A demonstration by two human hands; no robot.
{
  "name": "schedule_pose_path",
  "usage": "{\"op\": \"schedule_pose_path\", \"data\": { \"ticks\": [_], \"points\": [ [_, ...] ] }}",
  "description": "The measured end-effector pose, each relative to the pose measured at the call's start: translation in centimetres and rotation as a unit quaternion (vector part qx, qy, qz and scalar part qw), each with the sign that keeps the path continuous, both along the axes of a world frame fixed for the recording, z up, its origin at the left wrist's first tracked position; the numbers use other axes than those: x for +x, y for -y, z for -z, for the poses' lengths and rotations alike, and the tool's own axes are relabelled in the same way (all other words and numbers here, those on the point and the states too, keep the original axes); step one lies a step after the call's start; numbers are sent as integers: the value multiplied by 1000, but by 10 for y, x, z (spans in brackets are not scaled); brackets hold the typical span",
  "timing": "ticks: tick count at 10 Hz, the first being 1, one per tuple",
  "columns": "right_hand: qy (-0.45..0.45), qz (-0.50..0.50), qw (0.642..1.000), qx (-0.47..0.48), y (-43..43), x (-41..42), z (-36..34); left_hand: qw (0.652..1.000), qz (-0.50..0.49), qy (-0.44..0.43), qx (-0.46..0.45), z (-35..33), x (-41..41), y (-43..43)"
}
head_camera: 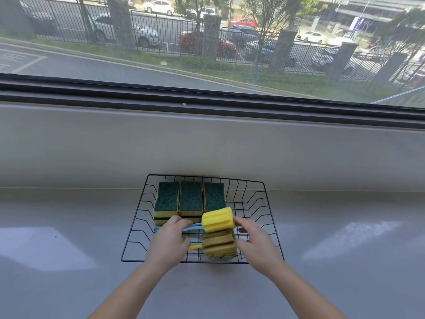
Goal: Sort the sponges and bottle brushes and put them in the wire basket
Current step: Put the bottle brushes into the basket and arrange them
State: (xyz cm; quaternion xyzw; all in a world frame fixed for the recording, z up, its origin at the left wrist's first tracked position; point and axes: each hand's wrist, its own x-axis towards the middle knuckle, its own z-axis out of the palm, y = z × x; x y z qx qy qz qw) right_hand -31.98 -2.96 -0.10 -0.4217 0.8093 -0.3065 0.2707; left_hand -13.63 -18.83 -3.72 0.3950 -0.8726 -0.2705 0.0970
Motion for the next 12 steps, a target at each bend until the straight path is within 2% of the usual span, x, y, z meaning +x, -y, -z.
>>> {"op": "schedule_pose_path", "data": {
  "ticks": [3,5,6,9,12],
  "points": [
    [7,18,1000,-2,4,-5,2,1000,-10,4,-7,-5,1,3],
    [68,67,995,8,5,-1,-1,996,6,22,-89,-9,4,-4],
    [64,69,995,13,6,3,-2,991,9,59,-117,-11,7,-5],
    [-9,53,999,10,3,9,-26,983,6,95,-159,-31,19,-11],
    [-140,22,990,7,-8,14,-72,977,-32,82,-194,-79,32,-25]
  ]
}}
